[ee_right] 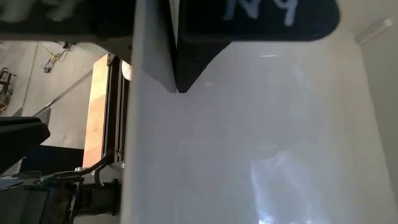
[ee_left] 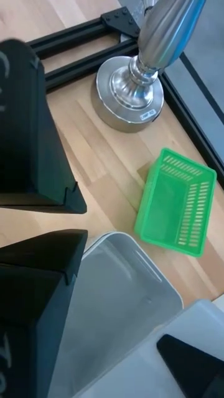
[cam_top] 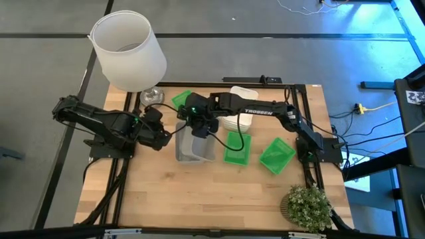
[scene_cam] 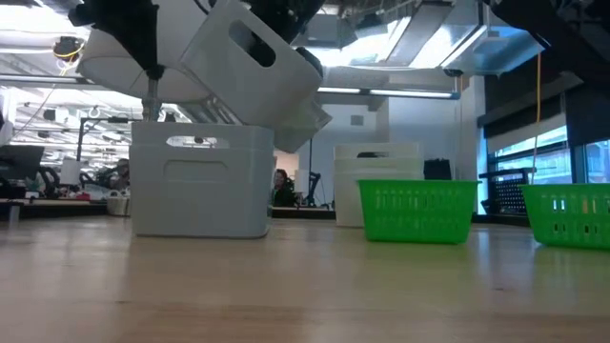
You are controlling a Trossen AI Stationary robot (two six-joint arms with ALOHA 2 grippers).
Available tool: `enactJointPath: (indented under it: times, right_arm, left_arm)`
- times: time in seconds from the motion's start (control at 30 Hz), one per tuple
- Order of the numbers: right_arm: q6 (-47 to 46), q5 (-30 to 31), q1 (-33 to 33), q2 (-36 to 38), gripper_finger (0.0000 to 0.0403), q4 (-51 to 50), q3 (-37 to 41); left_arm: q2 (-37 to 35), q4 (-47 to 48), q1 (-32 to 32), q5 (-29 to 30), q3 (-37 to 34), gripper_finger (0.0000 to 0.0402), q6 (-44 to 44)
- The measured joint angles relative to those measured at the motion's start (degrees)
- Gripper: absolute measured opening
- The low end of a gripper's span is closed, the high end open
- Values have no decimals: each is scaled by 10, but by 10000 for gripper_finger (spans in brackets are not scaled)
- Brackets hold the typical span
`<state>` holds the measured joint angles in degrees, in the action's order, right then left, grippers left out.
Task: Stack baskets by color
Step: Stack the bottom gray bin on top of the top gray bin
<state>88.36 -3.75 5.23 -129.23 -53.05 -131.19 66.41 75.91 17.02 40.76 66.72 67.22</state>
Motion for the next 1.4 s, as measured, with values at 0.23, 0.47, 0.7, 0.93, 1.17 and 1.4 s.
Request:
enactJointPath:
  times: [0.23, 0.47, 0.7, 0.93, 1.17, 1.4]
  right_arm:
    - [4, -5, -1, 0, 31, 34, 42]
    - [-8, 5, -7, 0, 51, 61, 46]
    - [54, 33, -15, -1, 24, 42, 36]
    - [117, 33, -20, 0, 4, 43, 35]
    - [165, 34, -26, 0, 2, 38, 31]
    - [171, 33, -26, -2, 2, -61, -37]
  left_arm:
    - [0, 2, 0, -28, 0, 44, 0]
    - [0, 1, 0, -38, 0, 44, 2]
    - [-1, -2, 0, -40, 0, 44, 1]
    - [-1, -1, 0, -40, 0, 44, 1]
    - [-1, -1, 0, -41, 0, 44, 0]
    - [-1, -1, 0, -40, 0, 44, 0]
